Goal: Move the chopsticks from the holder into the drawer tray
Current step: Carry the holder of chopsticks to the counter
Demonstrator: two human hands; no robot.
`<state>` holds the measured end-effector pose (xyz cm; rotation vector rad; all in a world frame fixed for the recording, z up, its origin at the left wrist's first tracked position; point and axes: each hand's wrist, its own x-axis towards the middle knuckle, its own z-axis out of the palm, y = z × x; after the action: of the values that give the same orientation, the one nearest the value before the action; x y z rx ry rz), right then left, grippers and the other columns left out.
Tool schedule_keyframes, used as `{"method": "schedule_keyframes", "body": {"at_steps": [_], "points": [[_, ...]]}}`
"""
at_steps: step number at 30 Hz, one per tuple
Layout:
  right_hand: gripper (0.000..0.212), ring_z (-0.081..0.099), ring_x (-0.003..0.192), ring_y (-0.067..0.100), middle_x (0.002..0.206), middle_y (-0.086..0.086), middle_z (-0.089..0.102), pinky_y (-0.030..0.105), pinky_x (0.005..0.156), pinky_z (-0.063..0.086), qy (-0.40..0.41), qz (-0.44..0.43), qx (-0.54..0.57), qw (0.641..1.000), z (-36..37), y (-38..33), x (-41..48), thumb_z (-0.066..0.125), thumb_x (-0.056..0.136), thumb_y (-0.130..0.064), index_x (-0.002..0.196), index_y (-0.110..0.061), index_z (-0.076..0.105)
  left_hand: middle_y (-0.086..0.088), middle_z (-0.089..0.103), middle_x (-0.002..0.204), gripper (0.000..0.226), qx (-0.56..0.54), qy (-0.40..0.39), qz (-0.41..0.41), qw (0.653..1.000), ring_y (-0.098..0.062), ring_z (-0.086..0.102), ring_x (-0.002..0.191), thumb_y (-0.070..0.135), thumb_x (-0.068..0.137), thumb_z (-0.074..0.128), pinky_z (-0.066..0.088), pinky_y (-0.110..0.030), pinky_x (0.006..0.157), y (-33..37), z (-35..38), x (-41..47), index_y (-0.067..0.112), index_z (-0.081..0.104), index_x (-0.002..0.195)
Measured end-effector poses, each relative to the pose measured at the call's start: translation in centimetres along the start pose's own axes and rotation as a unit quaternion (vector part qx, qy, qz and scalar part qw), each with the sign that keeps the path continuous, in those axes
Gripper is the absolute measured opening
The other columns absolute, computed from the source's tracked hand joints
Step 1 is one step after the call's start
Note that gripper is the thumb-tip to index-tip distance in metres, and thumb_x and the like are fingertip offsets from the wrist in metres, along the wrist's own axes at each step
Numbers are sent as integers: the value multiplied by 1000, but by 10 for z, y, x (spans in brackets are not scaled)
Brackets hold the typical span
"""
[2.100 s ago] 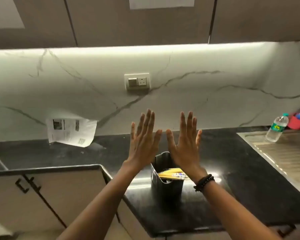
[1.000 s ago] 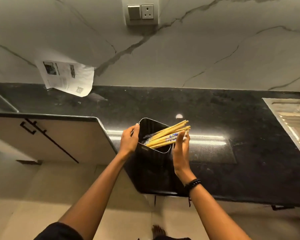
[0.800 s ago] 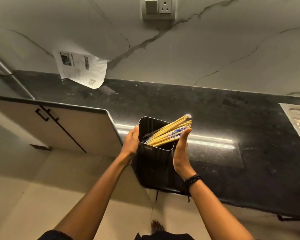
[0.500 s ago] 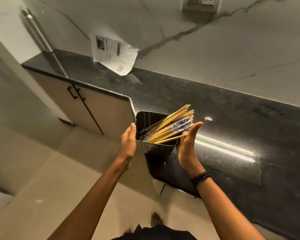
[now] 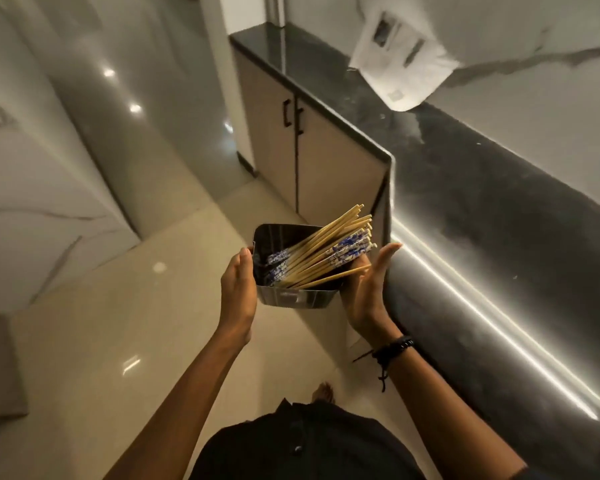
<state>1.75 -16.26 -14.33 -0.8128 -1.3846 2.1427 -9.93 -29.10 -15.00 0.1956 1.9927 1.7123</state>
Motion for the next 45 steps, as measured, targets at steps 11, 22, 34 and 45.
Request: {"method": "schedule_keyframes", "body": {"at_steps": [11,22,34,45], "points": [[129,48,136,29,150,11,46,51,117,31,-213,101,-67,969,152,85,-57,37,58,-98,153,-12,25,11,66,100,27,-92,226,-30,969,2,62,91,36,105,33,49,-16,72,-45,-185,-88,35,60,102],[126,54,130,29,145,12,53,51,112,38,-433,182,-95,878,303,157,-145,38,56,-97,149,-12,35,5,65,101,30,-167,448,-51,877,-5,61,94,31,105,32,49,-9,64,-91,-324,-203,24,61,110],[127,54,130,30,144,10,54,55,115,33,-563,272,-156,765,460,244,-192,35,53,-99,150,-18,34,8,63,103,26,-238,629,-61,737,-3,60,95,28,105,35,47,-18,74,-118,-436,-248,26,58,116],[127,53,131,29,146,8,52,53,115,34,-676,295,-180,650,618,296,-206,47,51,-98,150,-19,34,9,60,103,29,-266,726,-52,632,-1,58,92,28,104,37,45,-16,70,-122,-546,-231,20,56,124]]}}
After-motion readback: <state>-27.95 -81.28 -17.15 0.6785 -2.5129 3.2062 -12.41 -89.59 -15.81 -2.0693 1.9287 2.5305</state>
